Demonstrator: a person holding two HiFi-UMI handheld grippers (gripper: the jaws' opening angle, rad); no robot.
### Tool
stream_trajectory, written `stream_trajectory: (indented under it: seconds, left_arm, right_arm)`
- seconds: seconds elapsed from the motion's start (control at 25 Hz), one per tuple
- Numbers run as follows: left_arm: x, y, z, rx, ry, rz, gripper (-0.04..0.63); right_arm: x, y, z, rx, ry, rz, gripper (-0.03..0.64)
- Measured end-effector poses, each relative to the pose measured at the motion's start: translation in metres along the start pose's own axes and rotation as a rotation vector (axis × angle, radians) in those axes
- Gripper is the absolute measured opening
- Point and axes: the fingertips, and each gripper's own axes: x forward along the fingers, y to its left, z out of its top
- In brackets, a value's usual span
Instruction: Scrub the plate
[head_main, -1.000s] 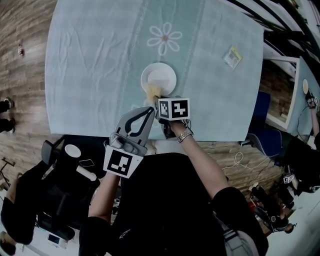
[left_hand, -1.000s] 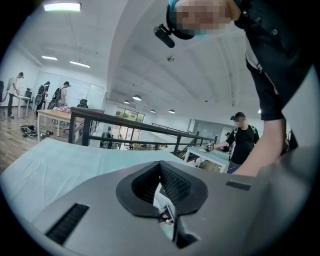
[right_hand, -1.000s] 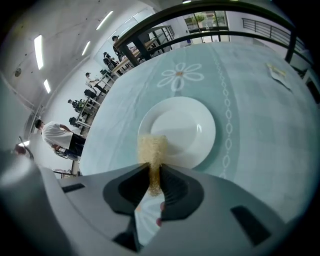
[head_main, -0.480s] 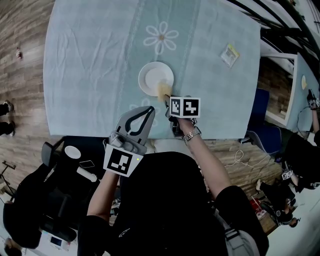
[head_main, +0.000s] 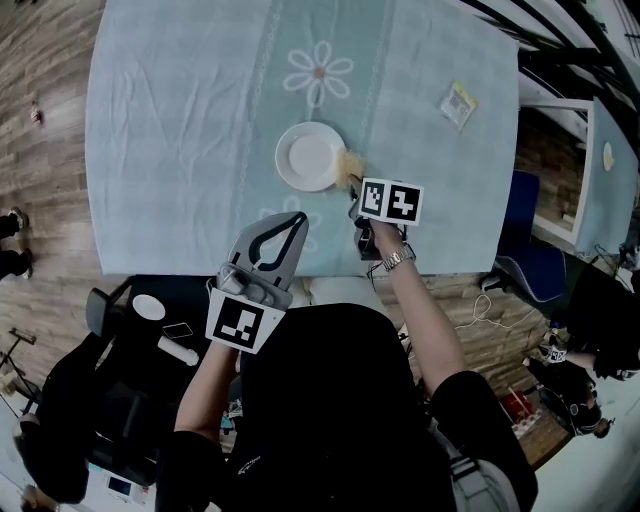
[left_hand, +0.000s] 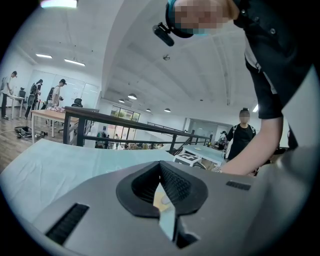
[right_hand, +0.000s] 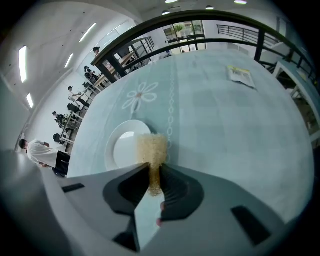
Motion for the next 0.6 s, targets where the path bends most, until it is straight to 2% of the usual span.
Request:
stream_trajectory:
  seconds: [0.24, 0.6]
  left_arm:
    - [0.0, 0.0, 0.001, -0.012, -0.014, -0.008, 0.012]
    - [-0.002, -0.006, 0.012, 0.049, -0.042, -0.076, 0.012]
  right_arm:
    - [-0.011, -0.006, 0.021, 0.033, -0.088, -0.028, 0.06]
    - [-0.049, 0.004, 0.027, 0.085, -0.206, -0.019, 0.061]
